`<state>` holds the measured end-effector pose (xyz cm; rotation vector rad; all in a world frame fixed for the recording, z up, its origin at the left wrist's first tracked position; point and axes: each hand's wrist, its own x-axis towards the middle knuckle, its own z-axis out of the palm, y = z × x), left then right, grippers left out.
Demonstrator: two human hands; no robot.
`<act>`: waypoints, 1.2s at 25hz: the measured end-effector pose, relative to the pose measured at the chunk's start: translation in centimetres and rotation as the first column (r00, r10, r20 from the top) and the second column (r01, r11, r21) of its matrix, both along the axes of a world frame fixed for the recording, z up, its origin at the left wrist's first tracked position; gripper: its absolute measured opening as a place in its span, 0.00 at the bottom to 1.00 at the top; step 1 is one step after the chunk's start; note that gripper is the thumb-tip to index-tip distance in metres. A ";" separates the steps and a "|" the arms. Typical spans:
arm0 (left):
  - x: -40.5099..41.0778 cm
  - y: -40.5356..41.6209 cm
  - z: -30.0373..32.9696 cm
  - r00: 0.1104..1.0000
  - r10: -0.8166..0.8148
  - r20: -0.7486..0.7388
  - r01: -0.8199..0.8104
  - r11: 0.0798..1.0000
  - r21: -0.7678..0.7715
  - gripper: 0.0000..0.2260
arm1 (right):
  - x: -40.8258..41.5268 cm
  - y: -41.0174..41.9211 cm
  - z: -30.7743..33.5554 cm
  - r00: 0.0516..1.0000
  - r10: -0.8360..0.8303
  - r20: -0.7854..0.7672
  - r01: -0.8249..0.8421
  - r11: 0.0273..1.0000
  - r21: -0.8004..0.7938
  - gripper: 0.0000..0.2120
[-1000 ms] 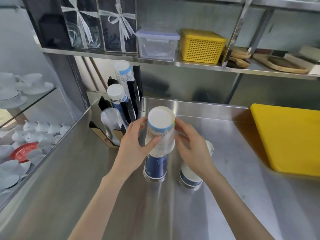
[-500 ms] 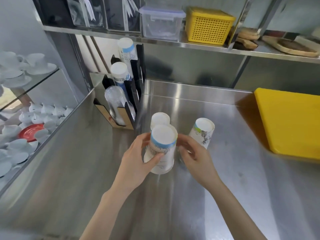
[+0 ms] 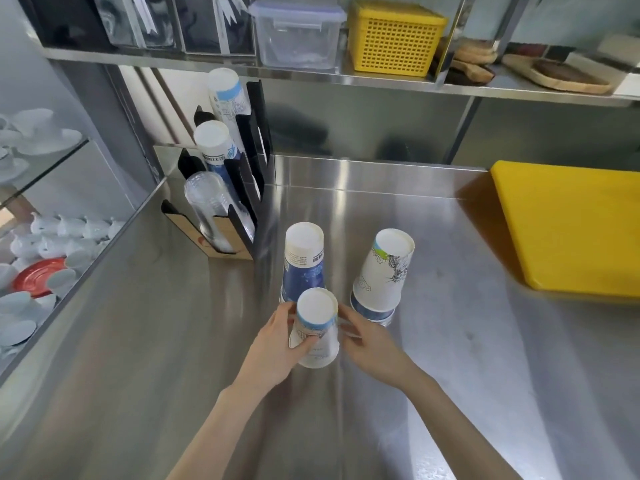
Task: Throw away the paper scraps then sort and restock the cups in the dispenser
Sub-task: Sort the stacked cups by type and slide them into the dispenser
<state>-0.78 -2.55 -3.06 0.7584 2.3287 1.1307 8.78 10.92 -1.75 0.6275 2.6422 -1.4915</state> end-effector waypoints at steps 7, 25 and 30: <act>-0.3 3.0 5.4 0.966 -0.067 -0.251 0.089 0.993 0.075 0.28 | 2.8 3.9 1.4 0.921 -0.372 -0.114 0.385 0.912 0.143 0.16; -2.1 12.9 7.4 0.909 -0.240 -0.340 0.285 0.954 0.090 0.23 | -0.1 7.7 3.2 0.872 -0.411 -0.265 0.445 0.892 0.082 0.27; -2.4 11.3 11.8 0.892 -0.117 -0.437 0.264 0.919 0.292 0.23 | -0.6 6.8 7.6 0.796 -0.390 -0.463 0.501 0.853 0.143 0.22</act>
